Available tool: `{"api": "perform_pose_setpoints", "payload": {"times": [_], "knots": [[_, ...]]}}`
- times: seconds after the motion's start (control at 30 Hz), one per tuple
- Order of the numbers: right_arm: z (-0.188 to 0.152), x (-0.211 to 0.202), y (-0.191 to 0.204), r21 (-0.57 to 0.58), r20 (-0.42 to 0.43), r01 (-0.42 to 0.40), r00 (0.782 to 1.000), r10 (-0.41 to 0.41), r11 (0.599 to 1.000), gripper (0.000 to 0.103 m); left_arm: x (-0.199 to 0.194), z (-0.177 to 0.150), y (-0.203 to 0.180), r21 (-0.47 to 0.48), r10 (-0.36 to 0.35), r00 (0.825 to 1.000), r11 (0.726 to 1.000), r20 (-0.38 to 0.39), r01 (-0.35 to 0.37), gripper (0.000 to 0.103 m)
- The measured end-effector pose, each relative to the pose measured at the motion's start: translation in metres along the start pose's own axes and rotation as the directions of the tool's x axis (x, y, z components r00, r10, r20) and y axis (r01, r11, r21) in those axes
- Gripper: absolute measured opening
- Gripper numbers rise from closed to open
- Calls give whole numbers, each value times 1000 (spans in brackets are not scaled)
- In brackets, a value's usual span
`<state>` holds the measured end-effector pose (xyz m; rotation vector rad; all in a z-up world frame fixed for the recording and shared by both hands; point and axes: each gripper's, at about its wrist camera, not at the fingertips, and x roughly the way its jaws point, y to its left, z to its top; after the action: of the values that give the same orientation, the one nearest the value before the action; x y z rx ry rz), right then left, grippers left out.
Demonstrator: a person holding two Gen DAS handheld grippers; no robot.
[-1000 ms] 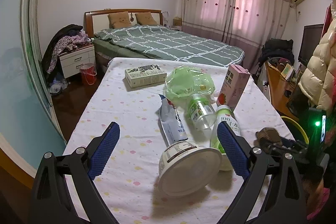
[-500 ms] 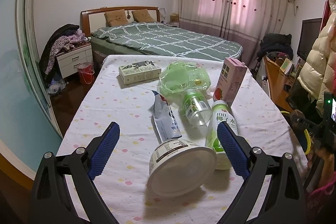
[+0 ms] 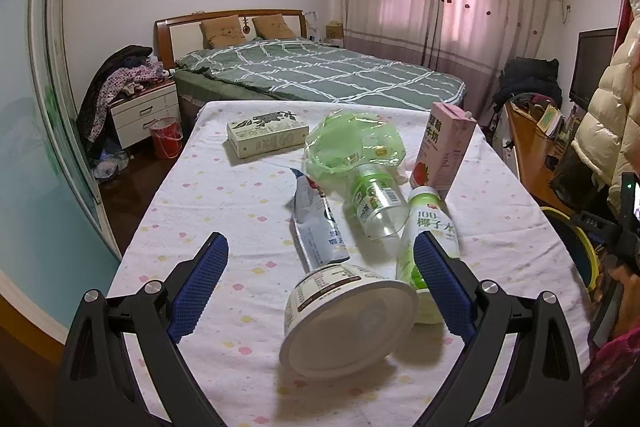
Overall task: Collect trash
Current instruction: 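Carry the brown container with the right gripper into the bin and release, then grasp the white plastic bowl by its rim with the left gripper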
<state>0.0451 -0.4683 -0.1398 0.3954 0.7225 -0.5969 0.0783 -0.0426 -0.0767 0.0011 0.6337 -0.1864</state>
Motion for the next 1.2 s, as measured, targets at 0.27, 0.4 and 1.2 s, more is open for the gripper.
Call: {"api": "perform_pose_setpoints", "payload": {"times": [0.27,0.4,1.2], "knots": [[0,4,1,-8,-7,6,1000,-7,1000,65,3,-12,11,36,58,998,998,-35,-56,93],[-2,1,6,-14,-4,8,1000,-8,1000,65,8,-19,12,66,76,995,995,-61,-72,93],[-3,4,16,-40,-24,-2,1000,1,999,65,25,-12,36,37,-61,993,997,-105,65,93]]}}
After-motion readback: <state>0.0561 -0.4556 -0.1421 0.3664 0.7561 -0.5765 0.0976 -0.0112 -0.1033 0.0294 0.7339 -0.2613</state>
